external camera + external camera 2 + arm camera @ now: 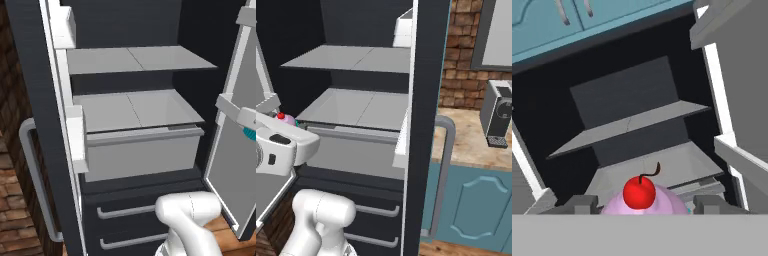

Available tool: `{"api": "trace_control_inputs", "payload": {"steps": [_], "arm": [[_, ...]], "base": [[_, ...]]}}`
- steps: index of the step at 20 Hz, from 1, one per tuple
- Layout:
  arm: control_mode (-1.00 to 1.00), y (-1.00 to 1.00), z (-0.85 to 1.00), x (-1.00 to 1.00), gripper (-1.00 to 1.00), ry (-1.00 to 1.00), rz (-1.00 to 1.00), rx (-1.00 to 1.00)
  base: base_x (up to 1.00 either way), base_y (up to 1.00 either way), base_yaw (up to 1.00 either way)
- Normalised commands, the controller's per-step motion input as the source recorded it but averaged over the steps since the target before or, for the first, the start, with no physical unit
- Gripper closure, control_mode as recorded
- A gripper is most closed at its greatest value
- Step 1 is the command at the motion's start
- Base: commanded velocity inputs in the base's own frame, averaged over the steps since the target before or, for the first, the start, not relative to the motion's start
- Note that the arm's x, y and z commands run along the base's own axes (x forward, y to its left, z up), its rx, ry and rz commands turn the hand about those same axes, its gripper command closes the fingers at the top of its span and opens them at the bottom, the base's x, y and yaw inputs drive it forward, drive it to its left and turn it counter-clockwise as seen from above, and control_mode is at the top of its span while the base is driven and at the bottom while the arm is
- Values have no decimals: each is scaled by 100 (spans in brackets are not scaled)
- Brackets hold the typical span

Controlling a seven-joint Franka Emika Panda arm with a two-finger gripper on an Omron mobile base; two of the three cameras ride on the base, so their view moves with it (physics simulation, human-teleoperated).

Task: Take the cupcakes from the fridge and place them on the empty tray on the dining counter.

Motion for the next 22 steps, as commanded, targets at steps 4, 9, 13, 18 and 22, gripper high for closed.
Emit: {"api": "trace_control_inputs", "payload": {"steps": [4,9,13,18,22], "arm": [[100,0,0,0,100,0,0,0],[100,0,0,0,100,0,0,0],[100,0,0,0,100,0,0,0],[100,0,0,0,100,0,0,0],[100,0,0,0,100,0,0,0]], "base": [[-100,51,10],[-93,80,32],[-7,25,98],[0,0,100],[0,0,100]]}}
